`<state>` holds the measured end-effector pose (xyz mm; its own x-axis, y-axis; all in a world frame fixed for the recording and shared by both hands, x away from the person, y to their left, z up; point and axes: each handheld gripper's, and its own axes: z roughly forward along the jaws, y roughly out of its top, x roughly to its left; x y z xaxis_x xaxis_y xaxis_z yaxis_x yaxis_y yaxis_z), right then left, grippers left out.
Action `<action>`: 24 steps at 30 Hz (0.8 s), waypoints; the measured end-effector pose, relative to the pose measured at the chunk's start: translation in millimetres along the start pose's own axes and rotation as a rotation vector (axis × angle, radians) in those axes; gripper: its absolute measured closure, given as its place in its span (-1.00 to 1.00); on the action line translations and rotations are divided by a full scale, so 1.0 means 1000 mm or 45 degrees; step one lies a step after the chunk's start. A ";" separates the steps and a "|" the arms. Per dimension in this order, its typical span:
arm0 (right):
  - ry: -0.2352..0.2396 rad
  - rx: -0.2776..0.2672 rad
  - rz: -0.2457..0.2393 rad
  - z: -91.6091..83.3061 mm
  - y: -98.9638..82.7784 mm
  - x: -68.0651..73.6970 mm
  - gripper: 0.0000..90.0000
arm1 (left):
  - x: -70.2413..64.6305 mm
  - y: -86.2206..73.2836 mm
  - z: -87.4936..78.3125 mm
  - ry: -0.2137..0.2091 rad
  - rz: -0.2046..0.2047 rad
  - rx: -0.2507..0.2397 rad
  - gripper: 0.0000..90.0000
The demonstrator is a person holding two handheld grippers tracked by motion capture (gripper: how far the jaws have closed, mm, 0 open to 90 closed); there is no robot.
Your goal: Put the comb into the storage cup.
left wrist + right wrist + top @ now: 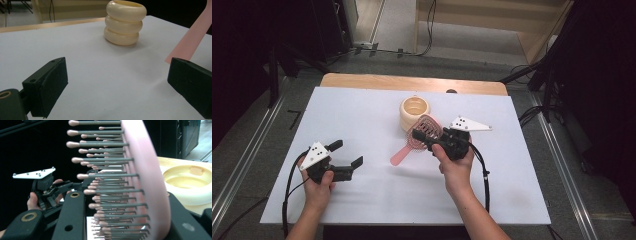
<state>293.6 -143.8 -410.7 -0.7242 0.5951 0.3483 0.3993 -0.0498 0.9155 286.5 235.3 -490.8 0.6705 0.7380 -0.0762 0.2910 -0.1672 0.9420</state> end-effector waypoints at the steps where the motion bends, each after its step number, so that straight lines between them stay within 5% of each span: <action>1: -0.005 0.001 0.001 0.000 0.001 -0.001 0.32 | -0.001 0.000 0.000 0.000 0.009 0.005 -0.92; 24: -0.044 -0.011 -0.012 0.005 0.021 -0.013 0.33 | -0.002 -0.001 0.004 0.000 0.011 0.033 -0.92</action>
<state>313.8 -148.7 -396.8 -0.7078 0.6232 0.3327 0.3875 -0.0513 0.9204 287.0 231.3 -492.9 0.6731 0.7364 -0.0677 0.3027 -0.1908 0.9338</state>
